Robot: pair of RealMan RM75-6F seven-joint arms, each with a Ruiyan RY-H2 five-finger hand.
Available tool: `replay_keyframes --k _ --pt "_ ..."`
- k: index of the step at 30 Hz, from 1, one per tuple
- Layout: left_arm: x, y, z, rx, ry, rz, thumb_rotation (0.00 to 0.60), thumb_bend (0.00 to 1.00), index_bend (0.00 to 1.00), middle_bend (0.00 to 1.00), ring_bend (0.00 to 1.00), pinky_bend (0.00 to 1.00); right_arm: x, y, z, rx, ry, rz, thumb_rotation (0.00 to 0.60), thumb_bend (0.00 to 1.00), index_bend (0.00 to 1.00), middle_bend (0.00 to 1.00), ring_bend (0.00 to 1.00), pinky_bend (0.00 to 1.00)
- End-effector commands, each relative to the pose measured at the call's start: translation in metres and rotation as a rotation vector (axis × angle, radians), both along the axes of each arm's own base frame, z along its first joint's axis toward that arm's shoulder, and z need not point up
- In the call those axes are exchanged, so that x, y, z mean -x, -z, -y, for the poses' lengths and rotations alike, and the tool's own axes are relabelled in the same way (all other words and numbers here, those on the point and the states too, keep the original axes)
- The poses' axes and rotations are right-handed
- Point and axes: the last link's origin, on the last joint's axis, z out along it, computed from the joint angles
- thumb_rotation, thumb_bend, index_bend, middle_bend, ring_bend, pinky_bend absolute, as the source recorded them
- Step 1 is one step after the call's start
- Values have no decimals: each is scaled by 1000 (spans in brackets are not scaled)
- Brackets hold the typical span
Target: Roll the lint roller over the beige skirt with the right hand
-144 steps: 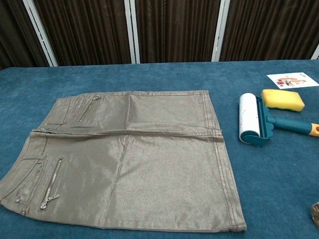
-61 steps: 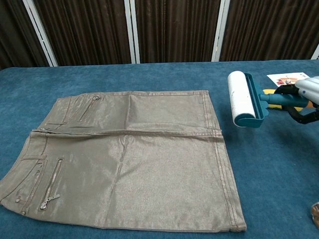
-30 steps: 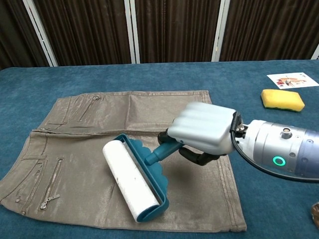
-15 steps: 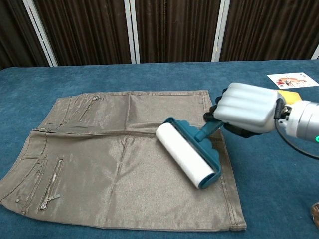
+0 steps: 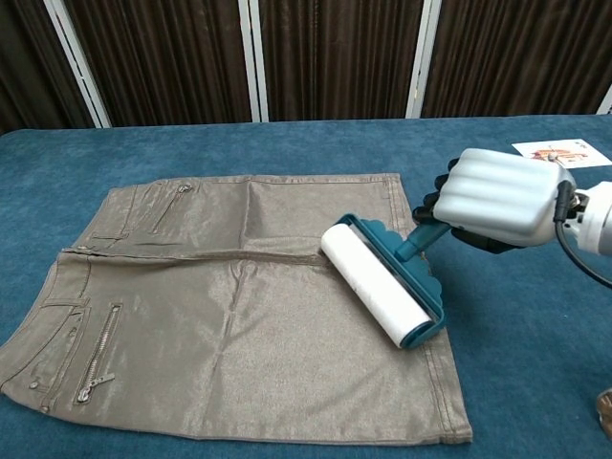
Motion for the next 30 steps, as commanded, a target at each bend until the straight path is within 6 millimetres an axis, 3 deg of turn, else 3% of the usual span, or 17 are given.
replay_keyframes --k 1,13,19,23,30 --pt "1 -1 0 -2 -2 2 600 0 0 0 0 0 -16 13 -10 -39 -32 7 600 925 400 483 411 480" --pt "4 -4 1 -7 -10 5 600 0 0 0 0 0 -78 55 -53 -170 -116 65 600 925 404 484 413 483" --pt "5 -5 1 -8 -13 6 600 0 0 0 0 0 -97 65 -55 -164 -121 82 600 925 404 484 413 483" --pt "6 -6 0 -8 -15 8 600 0 0 0 0 0 -91 63 -47 -129 -111 59 600 925 404 484 413 483" --pt "5 -6 1 -6 -13 11 600 0 0 0 0 0 -49 38 -24 -35 -74 -38 600 924 403 484 413 483"
